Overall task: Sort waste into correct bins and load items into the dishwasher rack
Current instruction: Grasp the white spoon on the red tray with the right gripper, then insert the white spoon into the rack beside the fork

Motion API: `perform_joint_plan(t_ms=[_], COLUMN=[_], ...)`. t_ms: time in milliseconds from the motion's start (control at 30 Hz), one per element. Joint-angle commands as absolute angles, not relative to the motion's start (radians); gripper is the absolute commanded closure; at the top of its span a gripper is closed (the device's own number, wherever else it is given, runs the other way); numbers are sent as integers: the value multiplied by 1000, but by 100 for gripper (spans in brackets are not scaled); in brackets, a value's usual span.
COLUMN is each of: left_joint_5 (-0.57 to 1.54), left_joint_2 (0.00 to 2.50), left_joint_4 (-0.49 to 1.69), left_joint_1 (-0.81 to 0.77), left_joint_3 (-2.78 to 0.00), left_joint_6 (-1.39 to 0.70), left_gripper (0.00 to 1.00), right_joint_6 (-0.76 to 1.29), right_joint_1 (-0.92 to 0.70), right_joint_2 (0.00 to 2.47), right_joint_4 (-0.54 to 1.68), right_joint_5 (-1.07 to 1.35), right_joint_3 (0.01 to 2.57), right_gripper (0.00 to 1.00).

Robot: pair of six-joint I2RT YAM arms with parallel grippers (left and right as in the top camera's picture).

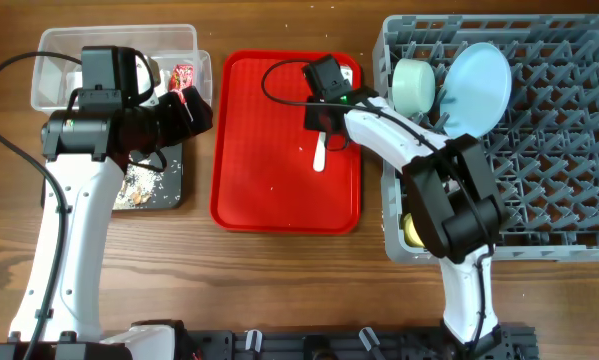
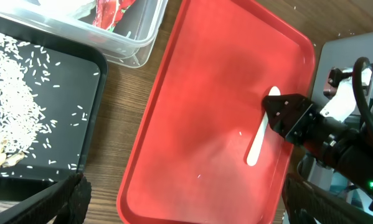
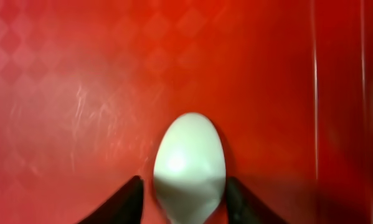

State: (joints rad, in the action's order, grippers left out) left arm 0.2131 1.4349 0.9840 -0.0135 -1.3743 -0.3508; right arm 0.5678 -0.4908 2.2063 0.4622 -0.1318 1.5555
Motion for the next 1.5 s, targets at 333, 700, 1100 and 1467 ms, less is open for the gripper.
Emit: perform_joint_plan(t_ms=[333, 700, 1100, 1467], left_joint_5=[211, 211, 211, 211], left_joint_2=[1427, 1427, 1427, 1427], left_joint_4=[981, 982, 982, 982], left_joint_1=[-8, -8, -8, -8], left_joint_3=[-1388, -1388, -1388, -1388], left_joint_6=[-345, -345, -345, -345], left_gripper=[0, 0, 0, 0], right_joint_6=[471, 210, -288, -328], right_joint_1=[-477, -459, -193, -105], right_joint_2=[2267, 1580, 1435, 1435], right_joint_4=[519, 1010, 1146, 949], right_joint_5=[12, -133, -386, -311], right_joint_3=[1551, 1590, 1346, 1218], right_gripper=[95, 96, 96, 42])
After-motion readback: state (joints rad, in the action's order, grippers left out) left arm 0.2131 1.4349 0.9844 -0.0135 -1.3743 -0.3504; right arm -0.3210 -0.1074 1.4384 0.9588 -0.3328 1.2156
